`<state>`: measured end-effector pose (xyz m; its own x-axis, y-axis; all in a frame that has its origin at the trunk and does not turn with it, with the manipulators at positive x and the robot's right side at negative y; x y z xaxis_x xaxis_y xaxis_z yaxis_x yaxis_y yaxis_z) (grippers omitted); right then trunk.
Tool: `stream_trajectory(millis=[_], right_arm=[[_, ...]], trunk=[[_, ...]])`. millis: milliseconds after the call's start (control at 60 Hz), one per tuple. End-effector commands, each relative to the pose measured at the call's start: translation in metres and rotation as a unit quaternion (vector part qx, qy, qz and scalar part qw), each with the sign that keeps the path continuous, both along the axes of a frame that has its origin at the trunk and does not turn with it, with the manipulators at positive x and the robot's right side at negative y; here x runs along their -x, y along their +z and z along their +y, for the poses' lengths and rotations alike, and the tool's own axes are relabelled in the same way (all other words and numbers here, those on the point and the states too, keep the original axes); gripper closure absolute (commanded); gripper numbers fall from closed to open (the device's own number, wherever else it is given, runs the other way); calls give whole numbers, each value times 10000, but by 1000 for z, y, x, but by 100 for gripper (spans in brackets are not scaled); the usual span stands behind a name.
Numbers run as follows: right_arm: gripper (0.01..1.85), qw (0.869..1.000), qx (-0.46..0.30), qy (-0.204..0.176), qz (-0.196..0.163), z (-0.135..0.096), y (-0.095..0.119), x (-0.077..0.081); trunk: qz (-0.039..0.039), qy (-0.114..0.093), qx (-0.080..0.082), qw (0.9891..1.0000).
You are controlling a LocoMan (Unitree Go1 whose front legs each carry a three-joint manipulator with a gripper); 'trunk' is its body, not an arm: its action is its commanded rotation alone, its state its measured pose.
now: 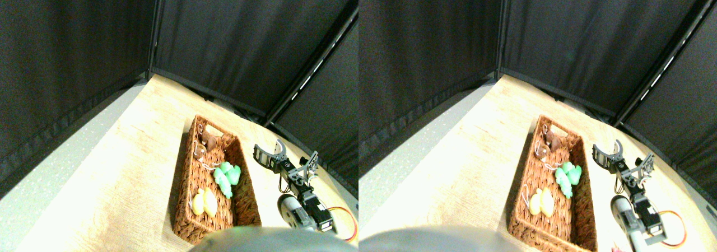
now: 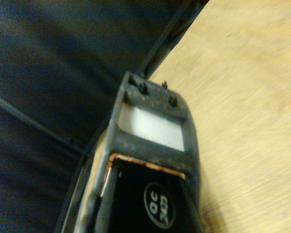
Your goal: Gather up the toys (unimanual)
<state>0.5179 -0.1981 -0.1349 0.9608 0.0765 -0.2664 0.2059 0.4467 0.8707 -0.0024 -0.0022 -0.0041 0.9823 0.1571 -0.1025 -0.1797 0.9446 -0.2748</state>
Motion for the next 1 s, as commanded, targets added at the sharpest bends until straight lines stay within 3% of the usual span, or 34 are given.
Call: stream_trajectory(millis=[17,350,617,883,1000], right_arm=[[129,9990,-39,-373,-234,-29,4,7],[127,9978,252,-482,-387,-47,-13,48],[121,9945,-106,-1036,93,-45,-28,97],[113,9918,-205,-1247,206,-51,-43,121],[103,9876,-185,-1499,429,-54,-49,132]], trunk=[[80,-320,-102,9994],[231,-748,-269,9966],[259,-905,-270,9952],[317,-1037,-295,9937],[336,-1079,-324,9931]])
